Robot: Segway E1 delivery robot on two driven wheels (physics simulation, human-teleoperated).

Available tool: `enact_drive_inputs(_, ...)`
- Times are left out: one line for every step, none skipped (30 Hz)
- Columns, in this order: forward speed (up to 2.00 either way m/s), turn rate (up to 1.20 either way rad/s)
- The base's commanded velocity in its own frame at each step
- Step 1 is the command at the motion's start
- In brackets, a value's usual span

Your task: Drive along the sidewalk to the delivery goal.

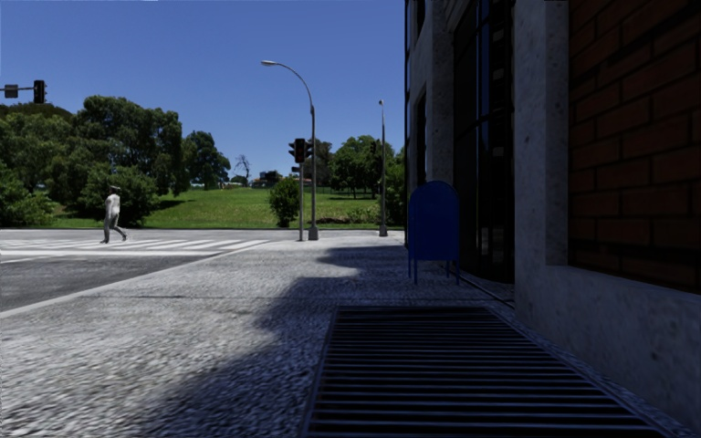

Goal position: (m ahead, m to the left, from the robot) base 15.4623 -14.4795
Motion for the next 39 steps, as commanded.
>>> enact_drive_inputs(2.0, 0.0)
enact_drive_inputs(2.0, 0.0)
enact_drive_inputs(2.0, 0.0)
enact_drive_inputs(2.0, 0.0)
enact_drive_inputs(2.0, 0.0)
enact_drive_inputs(2.0, 0.0)
enact_drive_inputs(2.0, 0.0)
enact_drive_inputs(2.0, 0.0)
enact_drive_inputs(2.0, 0.0)
enact_drive_inputs(2.0, 0.0)
enact_drive_inputs(2.0, 0.0)
enact_drive_inputs(2.0, 0.0)
enact_drive_inputs(2.0, 0.0)
enact_drive_inputs(2.0, 0.0)
enact_drive_inputs(2.0, 0.0)
enact_drive_inputs(2.0, 0.0)
enact_drive_inputs(2.0, 0.0)
enact_drive_inputs(2.0, 0.0)
enact_drive_inputs(2.0, 0.0)
enact_drive_inputs(2.0, 0.0)
enact_drive_inputs(2.0, 0.0)
enact_drive_inputs(2.0, 0.0)
enact_drive_inputs(2.0, 0.0)
enact_drive_inputs(2.0, 0.0)
enact_drive_inputs(2.0, 0.0)
enact_drive_inputs(2.0, 0.0)
enact_drive_inputs(2.0, 0.0)
enact_drive_inputs(2.0, 0.0)
enact_drive_inputs(2.0, 0.0)
enact_drive_inputs(2.0, 0.0)
enact_drive_inputs(2.0, 0.0)
enact_drive_inputs(2.0, 0.0)
enact_drive_inputs(2.0, 0.0)
enact_drive_inputs(2.0, 0.0)
enact_drive_inputs(2.0, 0.0)
enact_drive_inputs(2.0, 0.0)
enact_drive_inputs(2.0, 0.0)
enact_drive_inputs(2.0, 0.0)
enact_drive_inputs(2.0, 0.0)
